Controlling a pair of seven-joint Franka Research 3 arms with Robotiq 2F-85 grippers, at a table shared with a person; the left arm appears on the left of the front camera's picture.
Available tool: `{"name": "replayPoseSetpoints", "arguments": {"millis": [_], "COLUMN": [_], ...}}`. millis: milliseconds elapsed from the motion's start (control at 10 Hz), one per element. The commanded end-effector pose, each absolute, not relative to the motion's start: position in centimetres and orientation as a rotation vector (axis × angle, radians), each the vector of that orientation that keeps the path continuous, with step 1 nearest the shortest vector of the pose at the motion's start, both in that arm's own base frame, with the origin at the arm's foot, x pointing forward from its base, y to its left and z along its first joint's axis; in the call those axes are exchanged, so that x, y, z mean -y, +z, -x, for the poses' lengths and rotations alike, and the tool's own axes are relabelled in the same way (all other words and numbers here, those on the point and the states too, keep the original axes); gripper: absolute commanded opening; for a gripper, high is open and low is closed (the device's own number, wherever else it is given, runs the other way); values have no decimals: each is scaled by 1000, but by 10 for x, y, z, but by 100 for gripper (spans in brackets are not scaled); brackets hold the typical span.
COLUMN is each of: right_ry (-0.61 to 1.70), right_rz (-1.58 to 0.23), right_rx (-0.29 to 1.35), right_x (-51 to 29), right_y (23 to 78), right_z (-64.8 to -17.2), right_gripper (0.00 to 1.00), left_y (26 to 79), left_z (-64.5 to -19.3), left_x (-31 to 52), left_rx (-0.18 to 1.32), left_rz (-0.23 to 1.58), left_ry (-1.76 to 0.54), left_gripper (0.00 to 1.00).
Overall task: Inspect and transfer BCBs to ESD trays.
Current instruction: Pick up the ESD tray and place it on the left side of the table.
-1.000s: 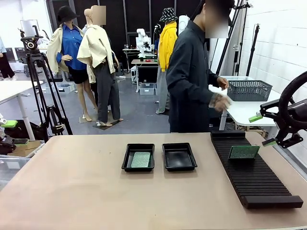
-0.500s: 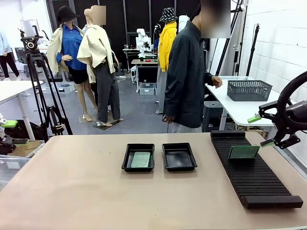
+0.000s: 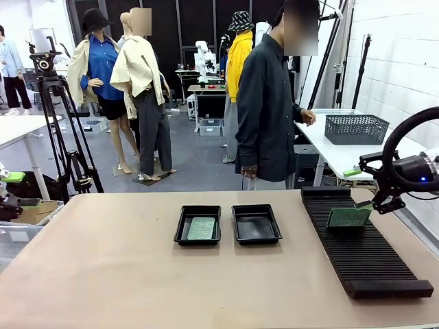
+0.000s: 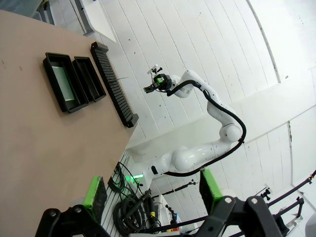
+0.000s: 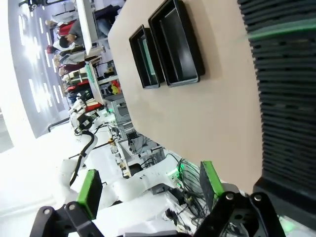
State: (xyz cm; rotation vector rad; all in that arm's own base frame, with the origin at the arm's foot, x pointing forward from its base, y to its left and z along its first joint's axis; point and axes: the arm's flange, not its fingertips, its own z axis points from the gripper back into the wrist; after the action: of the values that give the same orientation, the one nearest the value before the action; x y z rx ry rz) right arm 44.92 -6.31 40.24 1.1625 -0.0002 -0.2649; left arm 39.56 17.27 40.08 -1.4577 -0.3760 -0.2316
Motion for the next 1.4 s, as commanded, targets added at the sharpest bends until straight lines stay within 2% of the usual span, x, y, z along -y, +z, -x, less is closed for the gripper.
{"name": "replayPoseSetpoints", "arguments": {"millis": [0, 200, 600, 1200, 1300], "right_ry": [-190, -115, -144, -142, -142], "right_rz": [-1246, -1291, -1298, -1279, -1279], "right_rx": [7, -70, -80, -90, -90], "right_x": [78, 87, 88, 87, 87], "right_y": [394, 387, 371, 374, 374], "right_z": [-466, -483, -499, -493, -493], "right_gripper": [100, 100, 100, 100, 100], "left_y": [402, 402, 402, 401, 406], "left_z": [-394, -394, -394, -396, -400], "left_x": [-173, -173, -173, -173, -153], "left_rx": [380, 380, 380, 376, 363], "left_rz": [1450, 1450, 1450, 1458, 1423], "left_ry": [-233, -233, -233, -232, -186], "left_gripper": [100, 100, 100, 100, 100]}}
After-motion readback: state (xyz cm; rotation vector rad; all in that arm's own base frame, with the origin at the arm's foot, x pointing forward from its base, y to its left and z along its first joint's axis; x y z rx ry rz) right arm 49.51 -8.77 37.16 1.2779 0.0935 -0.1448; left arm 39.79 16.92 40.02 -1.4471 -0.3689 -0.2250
